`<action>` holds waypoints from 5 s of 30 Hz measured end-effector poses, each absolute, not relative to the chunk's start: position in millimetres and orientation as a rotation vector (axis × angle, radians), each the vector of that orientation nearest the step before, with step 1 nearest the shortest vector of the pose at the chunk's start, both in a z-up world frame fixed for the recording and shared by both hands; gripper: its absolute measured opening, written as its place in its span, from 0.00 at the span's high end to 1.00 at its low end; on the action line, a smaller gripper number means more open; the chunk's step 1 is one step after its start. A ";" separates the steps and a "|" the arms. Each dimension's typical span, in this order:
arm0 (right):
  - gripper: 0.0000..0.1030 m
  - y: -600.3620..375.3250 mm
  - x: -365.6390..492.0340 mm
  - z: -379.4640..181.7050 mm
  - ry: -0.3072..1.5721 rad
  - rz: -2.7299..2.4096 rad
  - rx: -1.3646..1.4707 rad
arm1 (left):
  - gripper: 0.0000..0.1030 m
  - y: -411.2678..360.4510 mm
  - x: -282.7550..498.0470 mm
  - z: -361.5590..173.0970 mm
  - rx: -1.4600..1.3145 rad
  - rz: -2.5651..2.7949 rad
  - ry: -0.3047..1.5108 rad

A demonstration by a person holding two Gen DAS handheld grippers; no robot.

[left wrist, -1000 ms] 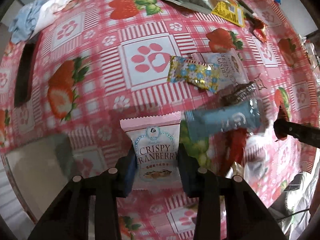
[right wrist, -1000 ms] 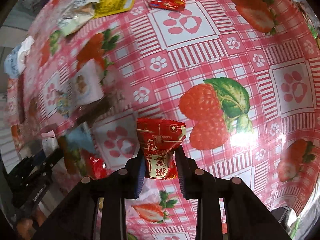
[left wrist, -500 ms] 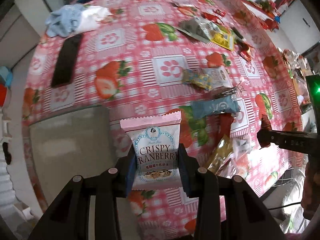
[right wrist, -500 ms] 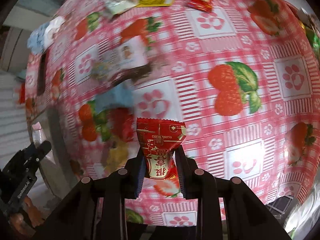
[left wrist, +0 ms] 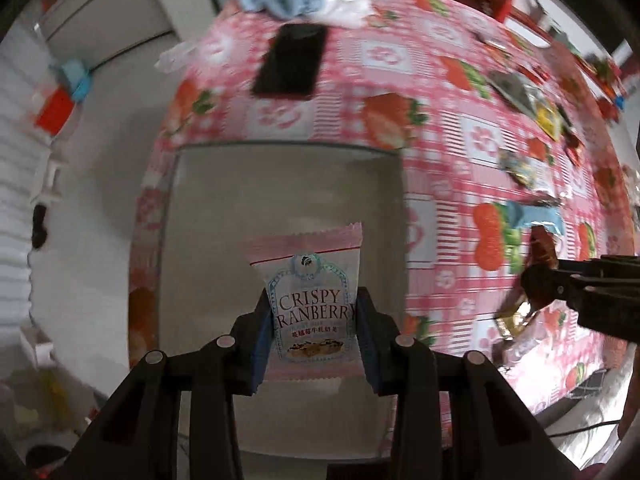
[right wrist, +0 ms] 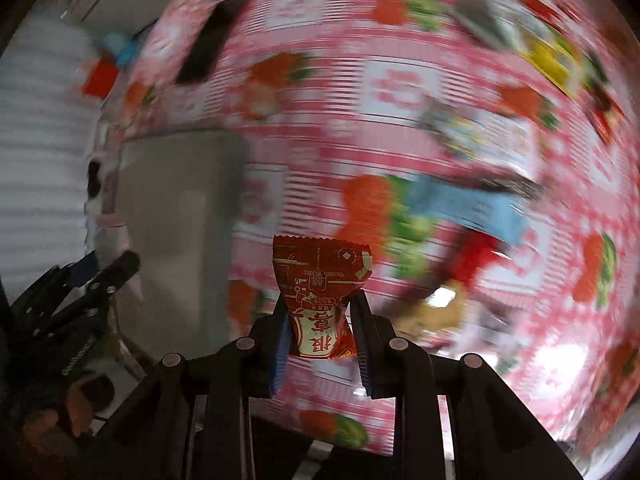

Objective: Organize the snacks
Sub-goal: 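Carry both packets over the white tray and open both grippers to drop them, then withdraw both grippers from the tray back toward the snack pile, then grasp the gold packet with the left gripper while the right grasps a clear wrapped candy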

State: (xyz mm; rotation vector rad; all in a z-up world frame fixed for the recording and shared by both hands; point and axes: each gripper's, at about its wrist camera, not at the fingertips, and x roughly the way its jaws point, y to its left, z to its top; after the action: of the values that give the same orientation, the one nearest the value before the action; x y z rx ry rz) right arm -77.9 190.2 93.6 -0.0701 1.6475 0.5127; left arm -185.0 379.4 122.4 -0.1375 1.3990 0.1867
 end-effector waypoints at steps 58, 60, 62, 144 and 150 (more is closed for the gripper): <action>0.00 169.3 -88.7 127.3 1.597 0.496 -0.025 | 0.22 338.3 -173.1 199.5 0.058 0.120 1.341; 0.00 153.6 -87.6 125.5 1.603 0.464 0.022 | 0.22 326.6 -167.6 210.6 0.099 0.119 1.325; 0.00 139.4 -86.9 124.7 1.605 0.439 0.069 | 0.22 315.3 -162.8 219.8 0.142 0.117 1.311; 0.00 -27.4 -131.1 48.7 1.818 0.019 0.308 | 0.20 164.2 -133.7 97.5 0.173 -0.389 1.550; 0.00 -59.0 -144.2 46.6 1.839 -0.034 0.296 | 0.20 130.6 -127.5 53.6 0.208 -0.417 1.611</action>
State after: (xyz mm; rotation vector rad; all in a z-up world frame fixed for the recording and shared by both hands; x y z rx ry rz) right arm -144.2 -59.0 46.6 0.2961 1.8392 -0.0337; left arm -127.5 130.6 53.6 0.2078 1.6107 -0.4166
